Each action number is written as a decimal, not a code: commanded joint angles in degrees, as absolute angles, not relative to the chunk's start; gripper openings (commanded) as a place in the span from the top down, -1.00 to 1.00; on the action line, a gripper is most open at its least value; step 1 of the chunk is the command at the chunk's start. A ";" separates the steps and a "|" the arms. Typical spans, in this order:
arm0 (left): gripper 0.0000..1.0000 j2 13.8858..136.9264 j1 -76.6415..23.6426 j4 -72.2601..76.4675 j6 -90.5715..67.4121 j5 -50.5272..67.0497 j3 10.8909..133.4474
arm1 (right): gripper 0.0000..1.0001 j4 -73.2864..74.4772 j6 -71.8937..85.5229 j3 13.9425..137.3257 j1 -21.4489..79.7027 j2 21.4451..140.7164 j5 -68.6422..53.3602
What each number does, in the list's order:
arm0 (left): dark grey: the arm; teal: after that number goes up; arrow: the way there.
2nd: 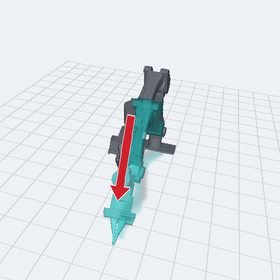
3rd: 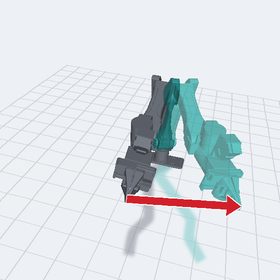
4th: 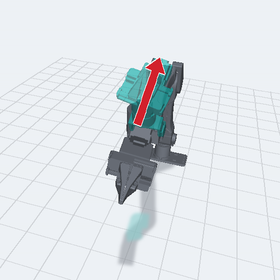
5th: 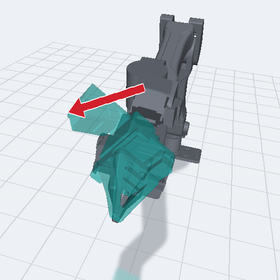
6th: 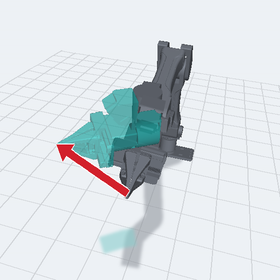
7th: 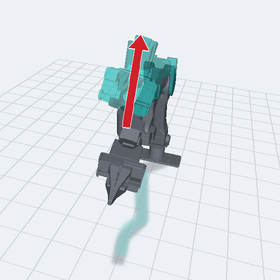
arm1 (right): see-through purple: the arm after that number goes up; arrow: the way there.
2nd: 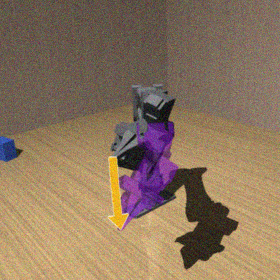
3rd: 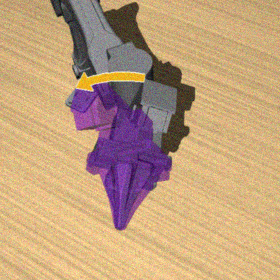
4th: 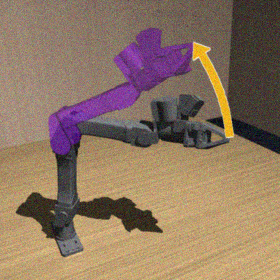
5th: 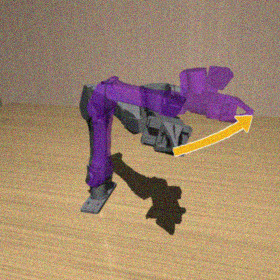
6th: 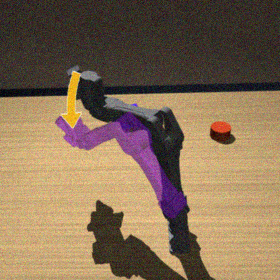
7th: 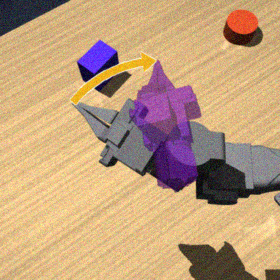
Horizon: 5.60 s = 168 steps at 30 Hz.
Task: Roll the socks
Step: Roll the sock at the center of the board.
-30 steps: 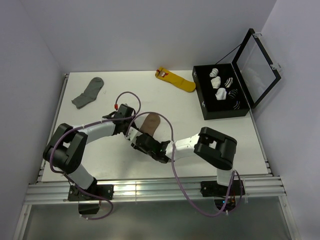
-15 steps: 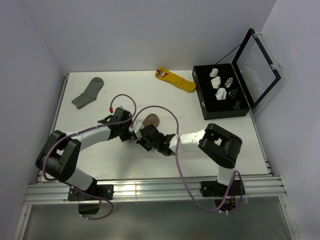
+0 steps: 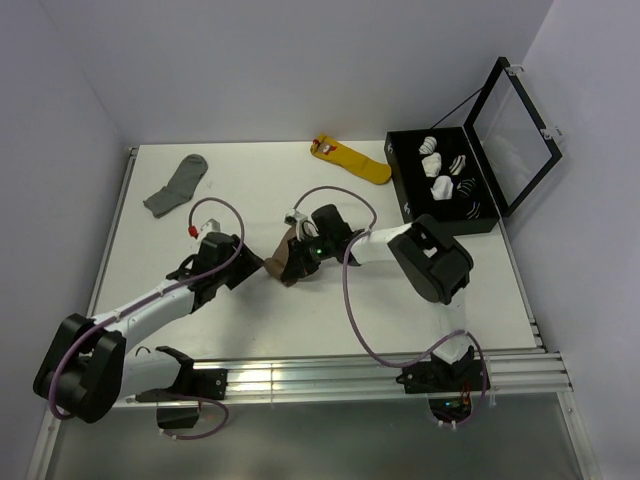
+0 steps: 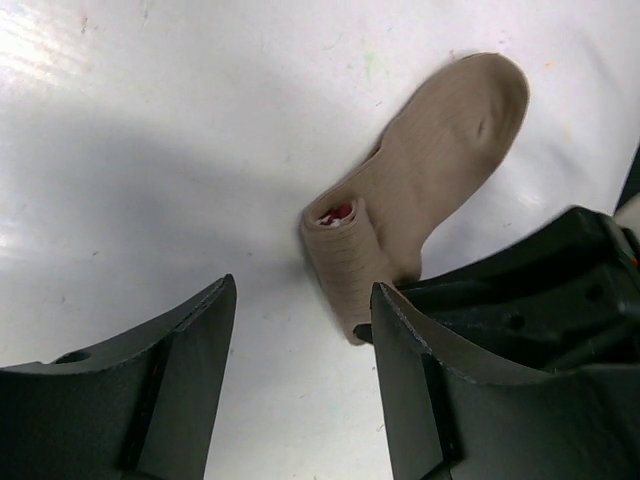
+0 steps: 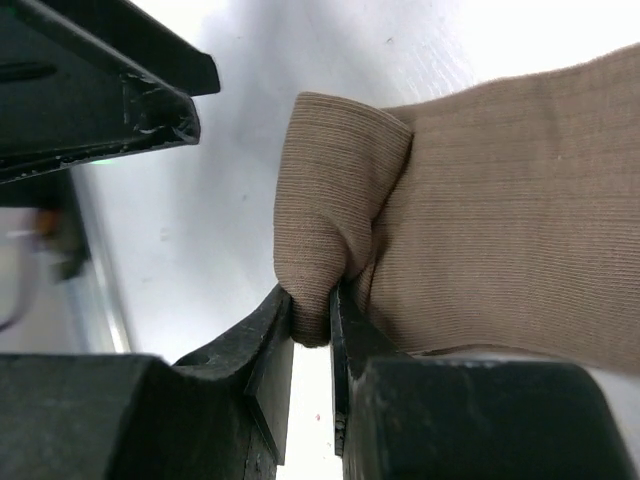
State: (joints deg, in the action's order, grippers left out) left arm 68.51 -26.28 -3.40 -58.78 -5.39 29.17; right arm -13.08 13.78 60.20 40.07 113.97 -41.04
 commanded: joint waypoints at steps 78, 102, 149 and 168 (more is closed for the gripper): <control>0.99 86.22 -29.53 2.74 -63.03 -6.15 31.10 | -0.08 -2.02 16.28 63.12 36.65 109.35 -38.36; 0.99 93.69 -29.44 -13.80 -50.80 -2.46 45.00 | -0.36 -15.03 -11.69 53.87 64.33 99.05 17.75; -0.21 68.12 -27.16 -4.31 -58.01 -11.08 31.56 | 1.00 7.11 4.75 69.42 45.27 112.41 -36.55; -0.22 67.94 -27.25 7.73 -69.08 -9.40 21.45 | 1.00 17.84 5.89 80.42 42.19 121.02 -44.65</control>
State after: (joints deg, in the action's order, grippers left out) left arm 68.47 -27.29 3.11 -65.84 -8.43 22.70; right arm 15.07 5.69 78.56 42.28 119.42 -43.64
